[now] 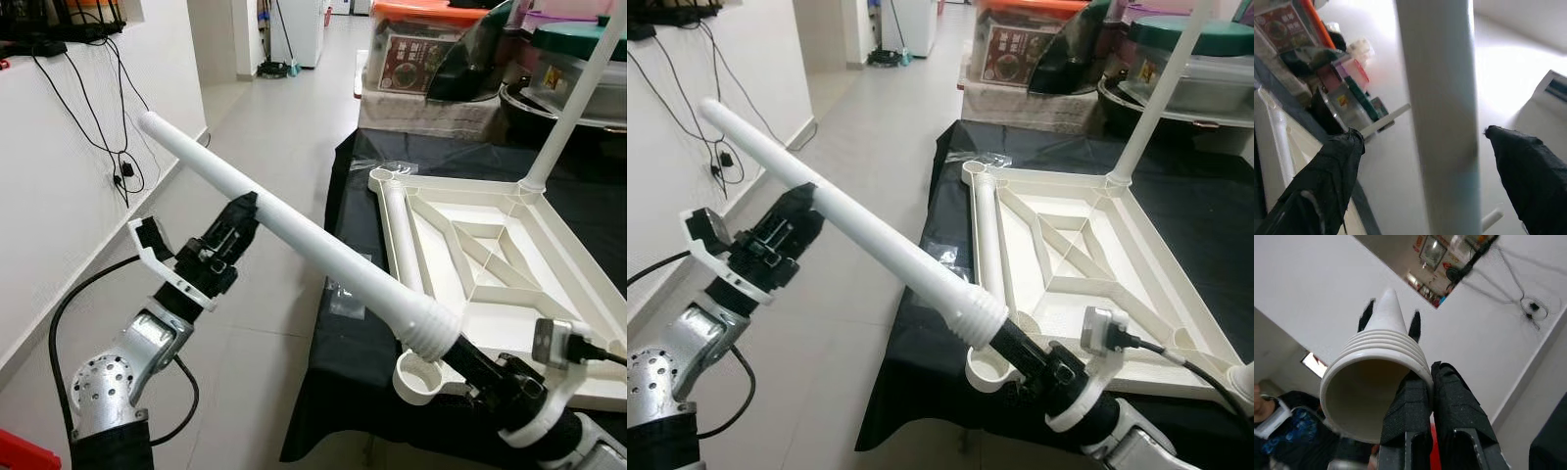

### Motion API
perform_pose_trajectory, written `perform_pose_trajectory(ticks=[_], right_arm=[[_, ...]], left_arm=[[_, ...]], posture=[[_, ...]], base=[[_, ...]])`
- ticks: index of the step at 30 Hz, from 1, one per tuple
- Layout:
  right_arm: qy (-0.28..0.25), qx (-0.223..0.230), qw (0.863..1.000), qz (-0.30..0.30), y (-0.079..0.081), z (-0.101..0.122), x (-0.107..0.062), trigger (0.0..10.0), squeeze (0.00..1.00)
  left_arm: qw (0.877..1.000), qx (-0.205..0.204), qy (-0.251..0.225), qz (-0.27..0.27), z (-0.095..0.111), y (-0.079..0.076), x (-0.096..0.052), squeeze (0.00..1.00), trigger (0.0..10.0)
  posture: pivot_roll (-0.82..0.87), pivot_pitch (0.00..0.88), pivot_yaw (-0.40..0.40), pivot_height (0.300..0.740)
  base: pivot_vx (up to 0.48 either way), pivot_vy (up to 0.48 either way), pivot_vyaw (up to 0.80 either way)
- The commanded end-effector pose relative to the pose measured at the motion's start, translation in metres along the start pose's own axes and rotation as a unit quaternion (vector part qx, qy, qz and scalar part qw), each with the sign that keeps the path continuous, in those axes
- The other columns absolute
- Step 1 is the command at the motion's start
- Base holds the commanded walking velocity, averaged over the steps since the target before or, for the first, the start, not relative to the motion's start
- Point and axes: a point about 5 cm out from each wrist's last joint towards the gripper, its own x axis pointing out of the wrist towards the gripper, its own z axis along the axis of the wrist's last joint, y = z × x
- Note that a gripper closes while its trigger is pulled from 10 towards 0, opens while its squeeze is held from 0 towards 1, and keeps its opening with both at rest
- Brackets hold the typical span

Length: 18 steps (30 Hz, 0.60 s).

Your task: Building children table

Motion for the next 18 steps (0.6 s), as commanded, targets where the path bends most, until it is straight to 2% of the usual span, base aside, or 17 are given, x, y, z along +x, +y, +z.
perform_pose_trajectory(ticks=[1, 6, 18], right_arm=[[0.012, 0.006, 1.0, 0.023, 0.005, -0.004, 0.0, 0.0, 0.0], [0.015, 0.016, 1.0, 0.02, 0.003, -0.006, -0.007, 0.0, 0.0], [0.061, 0.038, 0.997, 0.025, 0.004, -0.023, -0.014, 0.0, 0.0]], left_arm=[[1.0, -0.015, -0.018, -0.002, 0.008, 0.001, -0.001, 0.0, 10.0], [0.998, -0.044, -0.048, -0.012, 0.018, 0.001, -0.004, 0.0, 10.0], [0.996, -0.07, -0.045, -0.037, 0.023, -0.001, -0.006, 0.0, 10.0]], posture=[[0.09, 0.0, -0.077, 0.74], [0.09, 0.0, -0.077, 0.74], [0.09, 0.0, -0.079, 0.74]], base=[[0.0, 0.0, 0.0], [0.0, 0.0, 0.0], [0.0, 0.0, 0.0]])
